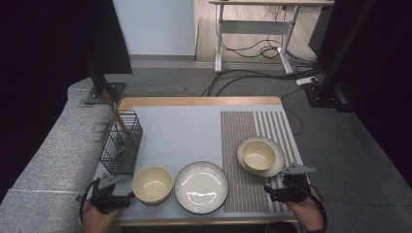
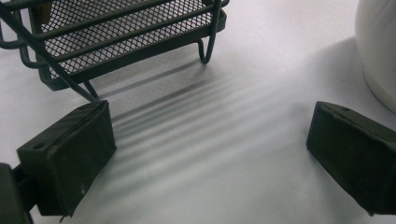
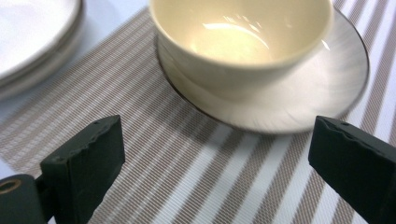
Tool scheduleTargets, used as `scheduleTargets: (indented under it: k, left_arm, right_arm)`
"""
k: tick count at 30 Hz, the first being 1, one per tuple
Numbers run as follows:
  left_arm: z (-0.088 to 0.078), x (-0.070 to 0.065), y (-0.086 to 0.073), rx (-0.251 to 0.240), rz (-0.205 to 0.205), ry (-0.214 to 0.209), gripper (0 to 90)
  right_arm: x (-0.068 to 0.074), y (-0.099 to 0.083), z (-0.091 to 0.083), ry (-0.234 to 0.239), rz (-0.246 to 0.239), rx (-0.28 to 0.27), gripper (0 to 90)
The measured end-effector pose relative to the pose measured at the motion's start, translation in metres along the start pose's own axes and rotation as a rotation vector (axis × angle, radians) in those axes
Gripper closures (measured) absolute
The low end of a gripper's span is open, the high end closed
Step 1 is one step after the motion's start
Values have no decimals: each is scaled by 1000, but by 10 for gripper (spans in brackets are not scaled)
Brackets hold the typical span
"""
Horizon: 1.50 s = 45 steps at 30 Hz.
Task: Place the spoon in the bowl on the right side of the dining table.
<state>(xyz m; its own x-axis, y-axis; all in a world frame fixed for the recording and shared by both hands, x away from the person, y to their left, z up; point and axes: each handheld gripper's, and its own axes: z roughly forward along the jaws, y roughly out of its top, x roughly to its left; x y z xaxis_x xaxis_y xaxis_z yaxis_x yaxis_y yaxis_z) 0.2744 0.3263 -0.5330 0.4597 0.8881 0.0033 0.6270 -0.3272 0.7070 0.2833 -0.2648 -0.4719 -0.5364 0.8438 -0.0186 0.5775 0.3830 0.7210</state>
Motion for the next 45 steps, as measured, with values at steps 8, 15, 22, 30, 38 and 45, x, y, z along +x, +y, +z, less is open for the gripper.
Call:
scheduleTargets:
  k: [8, 15, 22, 30, 38, 45]
  left_arm:
    - [0, 0, 0, 0, 0, 0, 9]
    - [0, 0, 0, 0, -1, 0, 9]
    - [0, 0, 0, 1, 0, -1, 9]
    - [0, 0, 0, 1, 0, -1, 9]
    - [0, 0, 0, 0, 0, 0, 9]
    - [0, 0, 0, 0, -1, 0, 9]
  right_arm:
    - [14, 34, 0, 52, -59, -14, 29]
    - [18, 50, 13, 86, -89, -7, 19]
    - [25, 70, 23, 112, -112, -14, 11]
    - [35, 91, 34, 149, -160, 1, 0]
    - [42, 108, 50, 202, -165, 17, 0]
    - [54, 125, 62, 240, -189, 11, 0]
